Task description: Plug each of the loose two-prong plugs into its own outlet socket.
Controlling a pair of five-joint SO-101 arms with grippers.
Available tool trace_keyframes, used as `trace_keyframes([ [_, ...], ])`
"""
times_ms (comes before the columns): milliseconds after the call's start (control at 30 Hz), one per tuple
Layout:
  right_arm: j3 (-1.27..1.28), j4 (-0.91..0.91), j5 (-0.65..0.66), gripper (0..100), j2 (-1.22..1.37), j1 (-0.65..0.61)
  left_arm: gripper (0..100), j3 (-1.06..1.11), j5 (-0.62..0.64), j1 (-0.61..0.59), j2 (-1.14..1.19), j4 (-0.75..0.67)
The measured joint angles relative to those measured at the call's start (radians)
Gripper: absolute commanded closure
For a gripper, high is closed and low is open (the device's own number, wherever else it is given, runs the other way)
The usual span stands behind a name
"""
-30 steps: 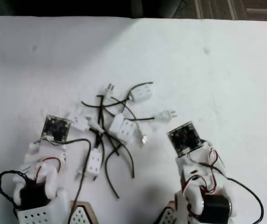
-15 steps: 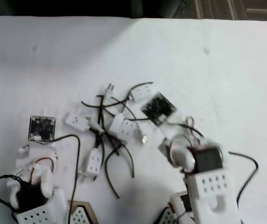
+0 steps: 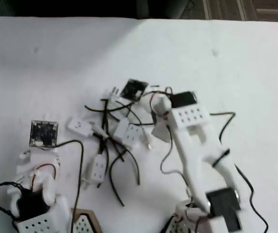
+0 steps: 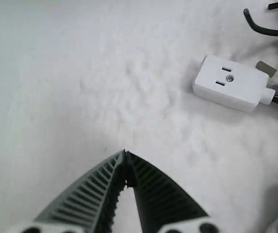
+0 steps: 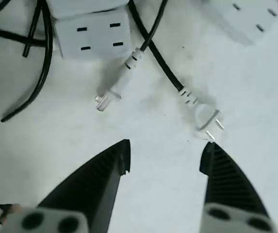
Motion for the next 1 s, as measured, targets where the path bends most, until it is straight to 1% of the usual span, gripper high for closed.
trace_keyframes([
  [167, -0.054, -0.066, 0.219, 77.8, 0.161, 0.064, 98, 0.0, 0.0, 0.0, 0.0, 0.0],
  [300, -0.089, -0.097, 0.322, 77.9, 0.253, 0.11, 98, 0.0, 0.0, 0.0, 0.0, 0.0],
  [400, -0.115, -0.114, 0.373, 77.9, 0.315, 0.126, 98, 0.0, 0.0, 0.0, 0.0, 0.0],
  [667, -0.124, -0.275, 0.391, 78.1, 0.473, 0.138, 98, 0.0, 0.0, 0.0, 0.0, 0.0],
  [733, -0.124, -0.305, 0.391, 81.8, 0.493, 0.141, 98, 0.0, 0.0, 0.0, 0.0, 0.0],
  [867, -0.135, -0.336, 0.391, 96.7, 0.503, 0.146, 98, 0.0, 0.0, 0.0, 0.0, 0.0],
  [900, -0.143, -0.344, 0.391, 98.5, 0.503, 0.149, 98, 0.0, 0.0, 0.0, 0.0, 0.0],
  [1000, -0.152, -0.359, 0.394, 98.1, 0.506, 0.15, 98, 0.0, 0.0, 0.0, 0.0, 0.0],
])
